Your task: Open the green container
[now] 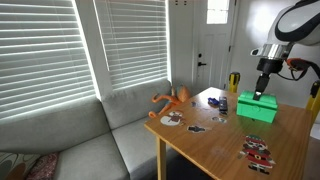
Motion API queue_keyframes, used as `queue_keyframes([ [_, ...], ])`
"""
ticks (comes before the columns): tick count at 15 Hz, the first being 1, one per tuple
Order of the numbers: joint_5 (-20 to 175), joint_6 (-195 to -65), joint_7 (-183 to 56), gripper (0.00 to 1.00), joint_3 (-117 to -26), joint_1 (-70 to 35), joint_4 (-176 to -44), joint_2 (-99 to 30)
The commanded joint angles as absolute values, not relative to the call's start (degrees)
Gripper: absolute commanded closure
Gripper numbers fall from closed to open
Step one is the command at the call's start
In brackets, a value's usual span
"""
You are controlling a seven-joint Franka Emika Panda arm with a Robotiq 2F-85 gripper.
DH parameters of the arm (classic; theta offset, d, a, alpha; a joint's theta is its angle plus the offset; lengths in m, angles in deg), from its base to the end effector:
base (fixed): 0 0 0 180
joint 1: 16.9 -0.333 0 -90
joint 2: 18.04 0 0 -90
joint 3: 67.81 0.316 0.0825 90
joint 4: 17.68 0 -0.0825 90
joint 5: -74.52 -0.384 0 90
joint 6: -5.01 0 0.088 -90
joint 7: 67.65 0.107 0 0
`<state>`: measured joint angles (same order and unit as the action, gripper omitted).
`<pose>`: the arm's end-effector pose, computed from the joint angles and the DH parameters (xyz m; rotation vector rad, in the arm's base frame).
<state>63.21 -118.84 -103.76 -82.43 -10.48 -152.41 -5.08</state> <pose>0.4429 -0.1642 0.4213 -2.9432 -0.2365 -0.1905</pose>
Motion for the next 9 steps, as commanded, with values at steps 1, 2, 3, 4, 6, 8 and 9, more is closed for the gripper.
queue_keyframes([
  [1,61.96,-115.1,-103.38,0.55,-82.37,-10.43,-151.09,-4.84],
  [2,62.38,-117.2,-103.75,0.3,-82.27,-10.33,-152.05,-5.09],
  [3,62.38,-116.95,-103.73,0.3,-82.26,-10.33,-151.98,-5.09],
  [4,62.38,-116.91,-103.73,0.3,-82.26,-10.32,-151.98,-5.09],
  [6,62.38,-116.9,-103.73,0.3,-82.25,-10.32,-151.98,-5.09],
  [8,62.38,-116.9,-103.73,0.55,-82.25,-10.32,-151.98,-5.09],
  [9,61.88,-118.45,-103.83,0.55,-82.39,-10.26,-152.25,-5.12],
])
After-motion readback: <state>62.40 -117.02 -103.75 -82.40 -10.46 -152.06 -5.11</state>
